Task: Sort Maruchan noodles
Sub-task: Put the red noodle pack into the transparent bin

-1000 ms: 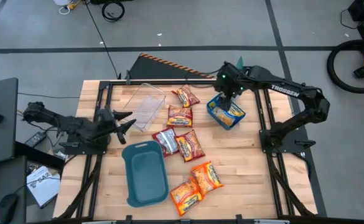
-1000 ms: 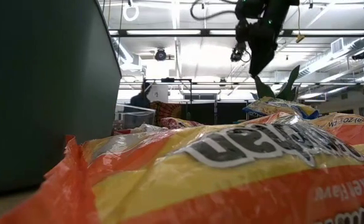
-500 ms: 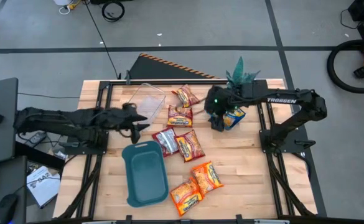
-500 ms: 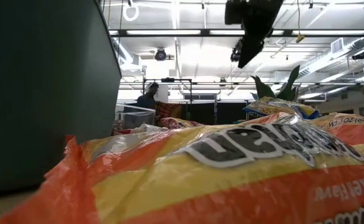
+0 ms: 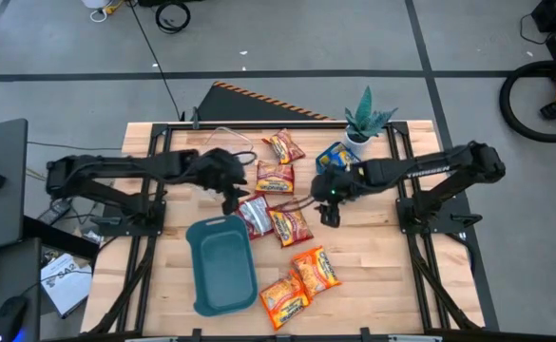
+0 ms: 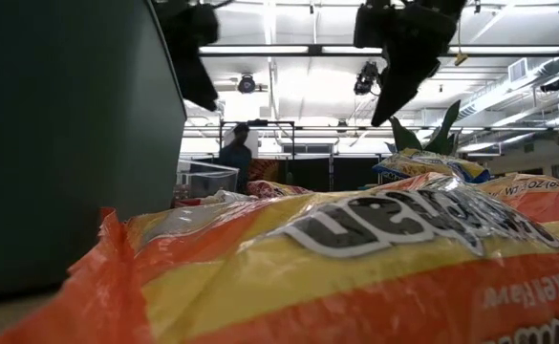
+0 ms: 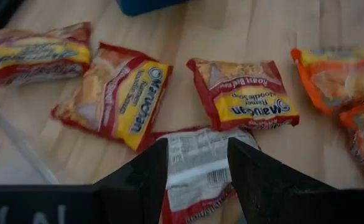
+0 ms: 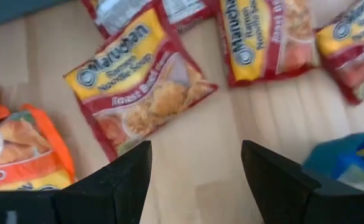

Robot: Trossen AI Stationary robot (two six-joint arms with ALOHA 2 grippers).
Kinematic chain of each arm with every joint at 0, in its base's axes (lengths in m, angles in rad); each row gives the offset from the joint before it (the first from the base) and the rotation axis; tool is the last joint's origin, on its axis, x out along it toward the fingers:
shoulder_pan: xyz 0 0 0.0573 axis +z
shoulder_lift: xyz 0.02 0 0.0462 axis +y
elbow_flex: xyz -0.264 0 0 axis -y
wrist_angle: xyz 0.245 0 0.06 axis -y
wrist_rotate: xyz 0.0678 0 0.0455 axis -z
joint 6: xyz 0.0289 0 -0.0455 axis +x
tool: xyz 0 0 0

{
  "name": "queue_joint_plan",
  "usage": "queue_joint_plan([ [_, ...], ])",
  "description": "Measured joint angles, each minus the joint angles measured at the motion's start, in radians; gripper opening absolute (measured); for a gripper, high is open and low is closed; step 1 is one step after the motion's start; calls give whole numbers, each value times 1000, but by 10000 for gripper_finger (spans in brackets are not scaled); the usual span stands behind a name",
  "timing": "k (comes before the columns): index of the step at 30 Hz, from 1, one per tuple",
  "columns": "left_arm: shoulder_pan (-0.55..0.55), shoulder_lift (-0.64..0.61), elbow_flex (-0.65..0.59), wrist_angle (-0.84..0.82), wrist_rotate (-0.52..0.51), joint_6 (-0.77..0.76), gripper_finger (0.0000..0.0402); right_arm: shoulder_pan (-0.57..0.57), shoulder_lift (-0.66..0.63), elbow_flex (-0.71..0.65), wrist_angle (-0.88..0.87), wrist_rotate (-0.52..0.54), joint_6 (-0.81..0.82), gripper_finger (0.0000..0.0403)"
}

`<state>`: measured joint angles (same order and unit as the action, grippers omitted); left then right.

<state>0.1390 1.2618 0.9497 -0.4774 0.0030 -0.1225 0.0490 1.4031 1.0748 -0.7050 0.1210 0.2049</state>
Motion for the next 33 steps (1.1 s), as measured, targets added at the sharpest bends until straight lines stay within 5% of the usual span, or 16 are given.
queue_joint_plan([
  [7,-28,198,169,-59,20,266,171,127,-28,-98,62,160,106,253],
  [15,-83,358,297,-80,18,519,171,268,-201,-232,63,352,319,253],
  [27,-209,619,504,-240,12,642,171,371,-281,-346,153,434,474,253],
  [33,-255,674,519,-236,-100,823,171,374,-279,-346,159,440,481,253],
])
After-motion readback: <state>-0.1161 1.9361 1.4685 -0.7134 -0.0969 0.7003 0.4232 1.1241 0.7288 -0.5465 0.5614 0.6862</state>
